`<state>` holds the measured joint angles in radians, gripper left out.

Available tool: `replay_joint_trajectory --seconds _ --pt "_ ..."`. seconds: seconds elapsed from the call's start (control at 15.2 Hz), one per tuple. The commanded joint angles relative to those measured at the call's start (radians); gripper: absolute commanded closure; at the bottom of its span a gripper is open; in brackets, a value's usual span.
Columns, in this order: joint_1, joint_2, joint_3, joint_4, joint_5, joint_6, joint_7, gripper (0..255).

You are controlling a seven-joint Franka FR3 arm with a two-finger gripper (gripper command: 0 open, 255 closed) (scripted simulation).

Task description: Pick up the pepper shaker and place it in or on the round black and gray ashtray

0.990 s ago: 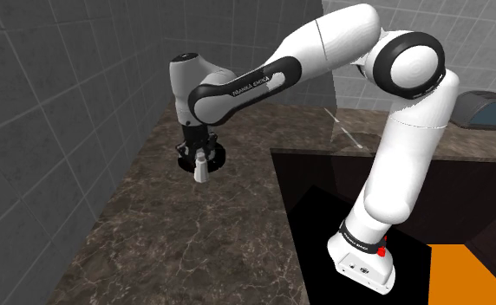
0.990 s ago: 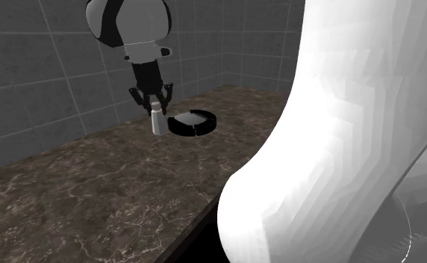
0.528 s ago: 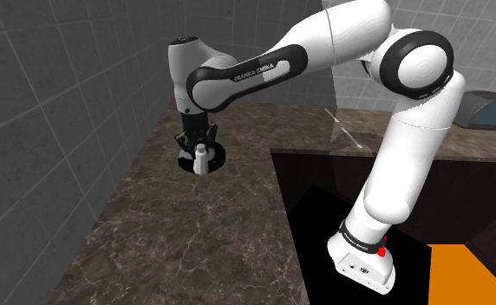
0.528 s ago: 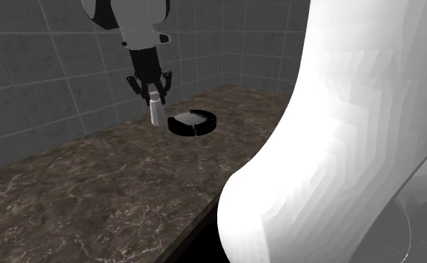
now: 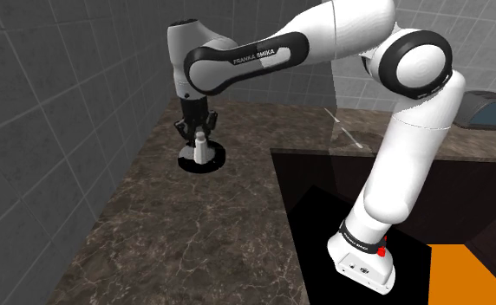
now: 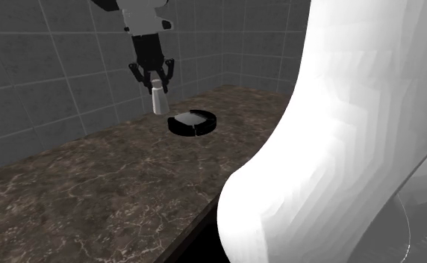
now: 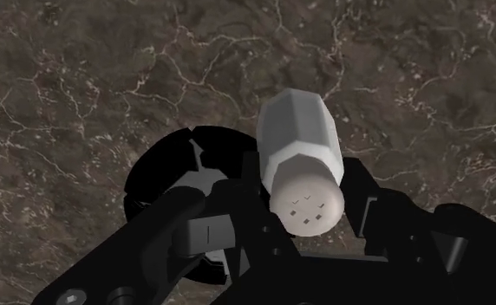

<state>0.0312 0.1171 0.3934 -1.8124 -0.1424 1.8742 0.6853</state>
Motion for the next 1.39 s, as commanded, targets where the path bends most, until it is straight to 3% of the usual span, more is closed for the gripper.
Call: replay_joint_trajectory --seconds 0.0,0.53,0.66,0.73,1.32 --pt "-0.014 0.033 -0.014 0.047 -0.012 -0.014 -0.028 255" --pt "-0.068 0.21 -0.073 0.319 -0.06 -0.103 -0.156 255" --pt "-0.077 0.266 -0.086 0.409 -0.072 -0.135 -0.188 255" --pt "-0.084 0.324 -0.098 0.504 -0.083 -0.169 -0.218 255" --pt "-0.092 0.328 -0.101 0.388 -0.088 -0.051 -0.203 255"
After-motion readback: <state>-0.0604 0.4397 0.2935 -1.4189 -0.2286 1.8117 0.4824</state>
